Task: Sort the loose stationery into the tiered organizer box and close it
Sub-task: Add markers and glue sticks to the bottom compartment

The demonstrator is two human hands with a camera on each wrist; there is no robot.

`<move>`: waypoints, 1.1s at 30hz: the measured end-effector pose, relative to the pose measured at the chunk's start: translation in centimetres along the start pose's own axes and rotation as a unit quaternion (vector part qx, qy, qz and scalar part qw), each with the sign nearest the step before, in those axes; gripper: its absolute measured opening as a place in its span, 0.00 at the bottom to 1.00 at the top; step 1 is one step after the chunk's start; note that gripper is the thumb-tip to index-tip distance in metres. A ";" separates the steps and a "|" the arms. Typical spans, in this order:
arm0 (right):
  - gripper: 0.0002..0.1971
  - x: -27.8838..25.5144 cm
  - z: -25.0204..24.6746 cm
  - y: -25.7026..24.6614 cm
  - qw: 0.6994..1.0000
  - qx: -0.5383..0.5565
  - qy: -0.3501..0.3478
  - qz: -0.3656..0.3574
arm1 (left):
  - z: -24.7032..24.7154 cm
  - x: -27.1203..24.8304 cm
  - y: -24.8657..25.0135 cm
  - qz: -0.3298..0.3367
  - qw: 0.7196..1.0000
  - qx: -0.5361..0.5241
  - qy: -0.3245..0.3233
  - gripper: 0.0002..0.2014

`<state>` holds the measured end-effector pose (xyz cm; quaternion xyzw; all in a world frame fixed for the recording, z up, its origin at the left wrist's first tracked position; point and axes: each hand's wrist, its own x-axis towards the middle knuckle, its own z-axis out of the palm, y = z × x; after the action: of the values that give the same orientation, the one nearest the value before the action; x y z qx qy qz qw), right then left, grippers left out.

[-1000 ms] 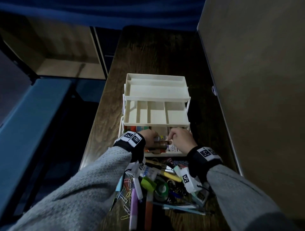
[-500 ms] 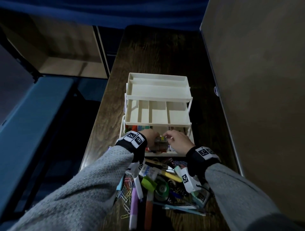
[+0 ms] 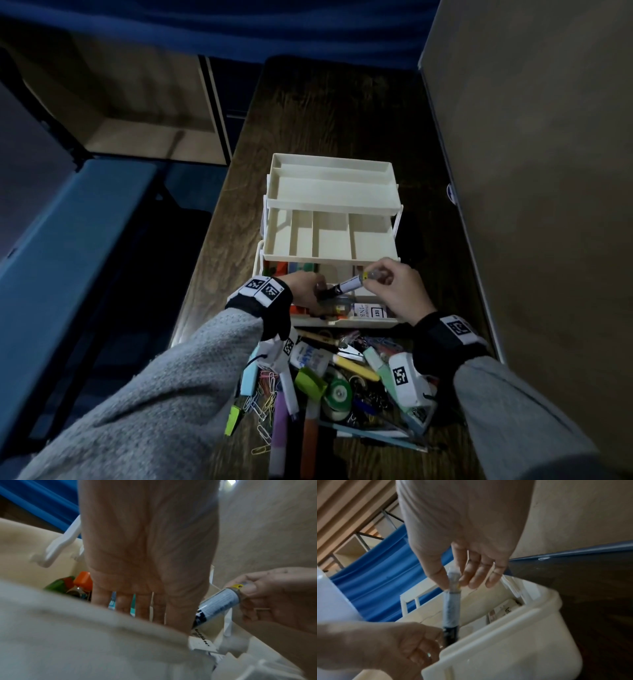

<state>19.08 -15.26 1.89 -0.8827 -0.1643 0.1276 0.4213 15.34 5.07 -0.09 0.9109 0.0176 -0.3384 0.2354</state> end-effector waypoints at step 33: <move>0.16 -1.6 4.4 0.7 0.965 -0.228 -0.124 -0.026 | 3.1 -4.8 -1.9 -0.124 0.971 0.106 0.172 0.13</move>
<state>16.18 -13.21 -1.21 -0.9282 -0.2631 0.1841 0.1880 9.36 6.00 0.04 0.9660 0.1347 -0.2030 0.0868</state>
